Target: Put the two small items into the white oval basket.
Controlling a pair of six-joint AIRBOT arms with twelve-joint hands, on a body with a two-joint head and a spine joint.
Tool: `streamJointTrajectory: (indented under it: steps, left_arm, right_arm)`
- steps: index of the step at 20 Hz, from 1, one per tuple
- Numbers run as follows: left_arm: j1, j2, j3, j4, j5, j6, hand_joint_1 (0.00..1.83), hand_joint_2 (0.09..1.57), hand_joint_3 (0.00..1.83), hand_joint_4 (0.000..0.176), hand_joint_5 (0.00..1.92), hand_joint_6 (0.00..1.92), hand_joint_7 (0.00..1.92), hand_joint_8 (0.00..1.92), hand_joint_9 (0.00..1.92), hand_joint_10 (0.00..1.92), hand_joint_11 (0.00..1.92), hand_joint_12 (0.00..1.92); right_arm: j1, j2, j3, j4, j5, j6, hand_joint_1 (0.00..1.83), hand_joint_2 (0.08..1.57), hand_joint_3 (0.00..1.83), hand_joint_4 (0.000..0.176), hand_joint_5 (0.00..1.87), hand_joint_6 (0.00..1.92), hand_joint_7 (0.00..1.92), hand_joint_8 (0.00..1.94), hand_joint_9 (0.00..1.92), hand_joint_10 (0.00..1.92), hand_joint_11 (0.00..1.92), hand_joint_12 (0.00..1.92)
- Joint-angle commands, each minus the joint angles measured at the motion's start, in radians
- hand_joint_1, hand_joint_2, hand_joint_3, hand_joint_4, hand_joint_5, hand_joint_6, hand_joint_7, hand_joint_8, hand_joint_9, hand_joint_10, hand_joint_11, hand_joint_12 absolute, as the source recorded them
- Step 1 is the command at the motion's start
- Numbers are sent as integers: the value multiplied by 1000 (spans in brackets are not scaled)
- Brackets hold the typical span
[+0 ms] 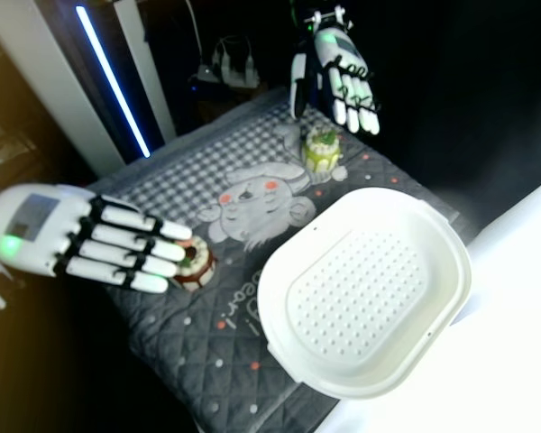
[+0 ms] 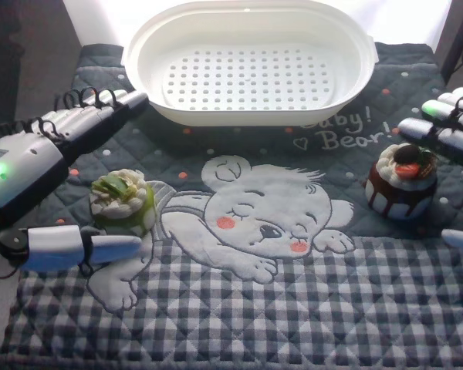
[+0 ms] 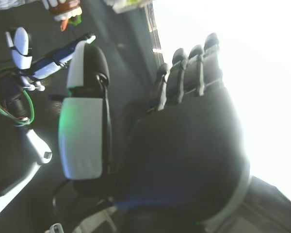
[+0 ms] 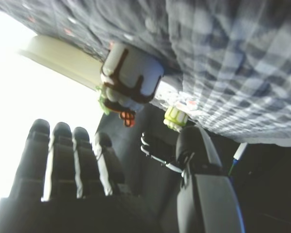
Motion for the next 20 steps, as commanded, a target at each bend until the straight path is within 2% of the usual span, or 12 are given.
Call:
streamJointTrajectory:
  steps: [1,3,6,7,8,9,11,13,14,17,19,20]
  left_arm:
    - [-11,-3,9,5,-110,-2,811,975,6,73,0,0,0,0,0,0,0,218]
    - [-20,-12,16,10,-94,-2,811,986,4,59,0,0,0,0,0,0,0,163]
    - [-32,-25,27,10,-77,-2,834,1007,2,70,0,0,0,0,0,0,0,14]
    - [-39,-33,33,8,-64,-2,825,1018,6,44,0,0,0,0,0,0,0,2]
    - [-48,-41,40,7,-52,-2,846,1023,7,8,9,3,0,0,0,0,0,0]
    - [-56,-47,46,8,-38,-3,848,1025,6,2,15,5,0,0,0,0,0,0]
    - [-68,-57,55,8,-17,-3,866,1022,4,0,17,5,0,0,0,0,0,0]
    - [-72,-58,58,1,-5,-3,850,1033,8,22,4,0,0,0,0,0,0,0]
    - [-72,-61,60,-2,0,-3,856,1034,7,36,4,0,0,0,0,0,0,0]
    - [-85,-85,81,-5,43,-4,888,1047,10,6,0,0,0,0,0,0,0,0]
    - [-90,-99,93,-11,67,-6,881,1064,14,12,17,6,0,0,0,0,15,8]
    - [-92,-107,101,-15,81,-10,910,1078,17,24,63,22,0,0,0,0,21,12]
  right_arm:
    - [9,3,9,16,121,0,594,1195,10,118,0,0,0,0,0,0,7,270]
    - [9,-8,19,21,121,0,612,1213,0,111,0,0,19,4,148,42,0,1249]
    - [15,-13,27,35,128,0,700,1198,0,94,0,0,27,6,159,35,0,1398]
    - [18,-16,30,40,130,0,774,1193,0,64,0,0,22,3,163,36,0,1437]
    - [27,-22,36,41,130,1,801,1178,0,62,0,0,4,0,69,6,0,1255]
    - [35,-27,40,41,130,1,795,1162,0,72,0,0,0,0,13,0,0,1071]
    - [74,-39,48,39,124,1,834,1155,0,100,0,0,0,0,0,0,0,967]
    - [122,-65,65,15,79,0,965,1137,0,78,0,0,0,0,18,7,0,1171]
    - [130,-75,71,9,65,0,871,1117,0,70,0,0,0,0,3,1,0,1032]
    - [133,-102,91,9,37,0,806,1105,0,93,0,0,0,0,0,0,0,975]
    - [136,-119,103,10,12,1,811,1108,1,71,0,0,0,0,0,0,0,655]
    - [136,-126,108,11,-2,1,771,1135,3,67,0,0,0,0,0,0,0,130]
